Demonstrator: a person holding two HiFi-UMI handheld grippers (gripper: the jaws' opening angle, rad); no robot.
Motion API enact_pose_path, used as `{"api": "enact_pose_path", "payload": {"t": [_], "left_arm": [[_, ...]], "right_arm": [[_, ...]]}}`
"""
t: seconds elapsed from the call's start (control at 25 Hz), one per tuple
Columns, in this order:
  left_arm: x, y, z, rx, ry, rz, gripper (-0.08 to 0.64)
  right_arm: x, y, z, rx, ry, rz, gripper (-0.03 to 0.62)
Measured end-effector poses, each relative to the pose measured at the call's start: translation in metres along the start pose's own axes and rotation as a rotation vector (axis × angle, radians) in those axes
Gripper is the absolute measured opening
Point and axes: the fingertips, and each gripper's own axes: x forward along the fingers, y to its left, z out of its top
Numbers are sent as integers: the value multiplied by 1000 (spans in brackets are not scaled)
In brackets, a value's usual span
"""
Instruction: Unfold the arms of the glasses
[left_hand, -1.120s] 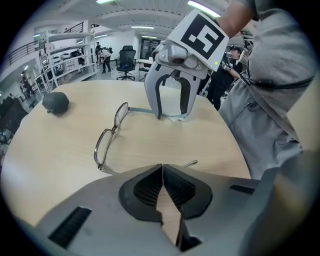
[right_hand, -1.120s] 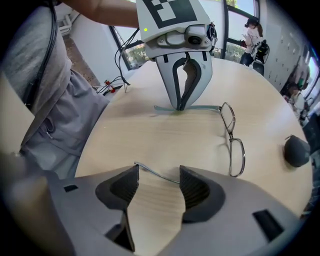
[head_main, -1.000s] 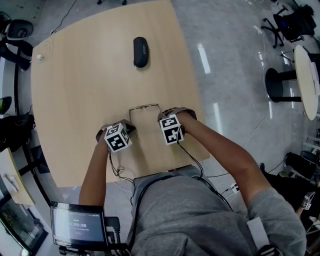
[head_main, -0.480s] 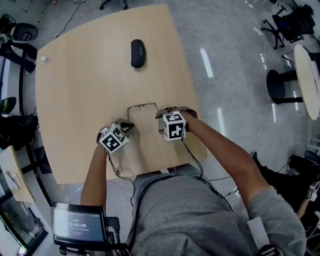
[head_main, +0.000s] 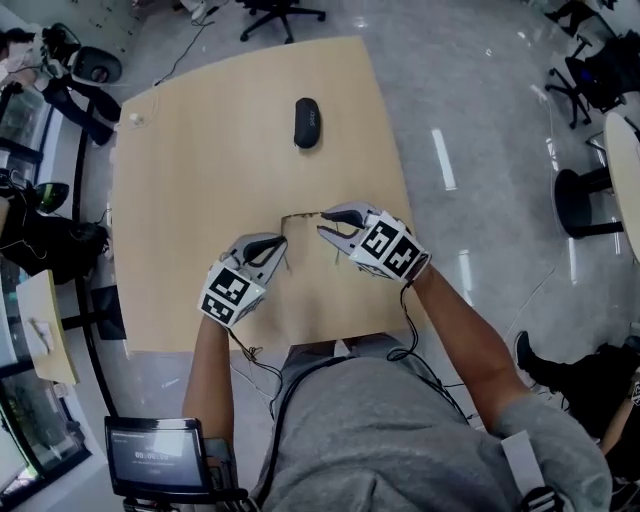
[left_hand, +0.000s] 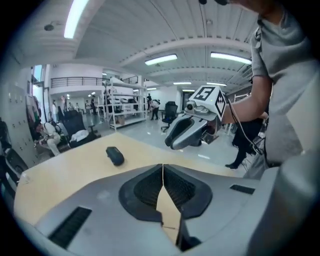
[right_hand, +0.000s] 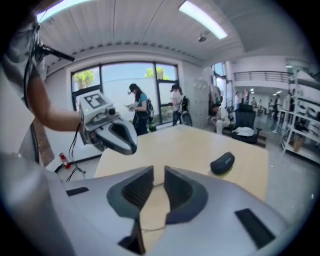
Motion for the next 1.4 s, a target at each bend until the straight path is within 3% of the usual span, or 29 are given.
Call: {"api": "enact_pose_path", "payload": {"t": [0.04,0.08,0.24,0.36,0.52,0.6,0.84,1.08,1.4], "left_arm": [[-11,1,16,4,-45,28,6],[-21,2,31,14,-87,55,6],[-60,4,86,98,-272,162,6],[-104,-2,129,89,-430,276,6],[-211,-36,150,76,-575,399,6],[-255,-57,155,105,-625,439,6],[-343,-123,140,187,-654,505,6],[-407,-155,105,120,-703,526,6],[-434,-206,90,139,-736,519,6]], "right_arm": [[-11,-3,20,27,-63,-41,39],[-22,-5,39,54,-125,-74,18],[-74,-13,106,164,-382,-142,6],[-122,-4,144,121,-520,-211,6],[-177,71,182,50,-614,-312,8],[-196,108,191,28,-634,-366,8],[-229,204,183,-7,-628,-498,6],[-243,279,180,-29,-623,-536,6],[-270,342,161,-59,-614,-565,6]]}}
